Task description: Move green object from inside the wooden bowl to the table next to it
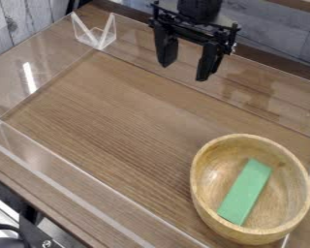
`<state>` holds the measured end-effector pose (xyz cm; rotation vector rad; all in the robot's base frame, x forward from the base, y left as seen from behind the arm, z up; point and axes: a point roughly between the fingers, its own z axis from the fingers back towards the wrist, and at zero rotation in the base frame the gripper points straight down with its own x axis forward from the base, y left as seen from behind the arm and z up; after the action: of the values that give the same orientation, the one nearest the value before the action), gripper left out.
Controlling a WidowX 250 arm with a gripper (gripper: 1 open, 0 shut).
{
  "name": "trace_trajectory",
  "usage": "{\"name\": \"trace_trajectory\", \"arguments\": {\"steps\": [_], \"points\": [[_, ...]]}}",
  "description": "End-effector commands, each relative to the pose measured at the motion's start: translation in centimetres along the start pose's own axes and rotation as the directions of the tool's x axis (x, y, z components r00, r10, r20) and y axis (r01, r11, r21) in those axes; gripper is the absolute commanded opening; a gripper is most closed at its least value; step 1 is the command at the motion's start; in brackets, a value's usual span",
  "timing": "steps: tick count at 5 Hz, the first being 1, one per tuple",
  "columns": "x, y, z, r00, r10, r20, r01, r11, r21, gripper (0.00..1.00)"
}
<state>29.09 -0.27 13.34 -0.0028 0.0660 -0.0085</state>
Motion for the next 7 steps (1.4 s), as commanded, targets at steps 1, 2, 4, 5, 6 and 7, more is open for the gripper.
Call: {"name": "trace_trajectory", "arguments": {"steps": [1, 2, 4, 5, 6, 7], "points": [[-0.5, 0.2, -0.6, 0.999, 0.044, -0.031, -0.045, 0.999, -0.01, 1.0], [-1.2, 0.0, -1.1, 0.995, 0.083, -0.058, -0.084, 0.996, -0.021, 1.0], [-1.2, -1.4, -2.6, 0.986, 0.148, -0.081, -0.151, 0.988, -0.04, 1.0], [-1.9, -3.5, -2.4, 0.991, 0.11, -0.078, -0.115, 0.992, -0.054, 1.0], [-2.9, -6.5, -2.1, 0.995, 0.069, -0.065, -0.074, 0.995, -0.074, 1.0], [-3.9, -9.3, -2.7, 0.999, 0.013, -0.049, -0.017, 0.996, -0.09, 1.0]]}}
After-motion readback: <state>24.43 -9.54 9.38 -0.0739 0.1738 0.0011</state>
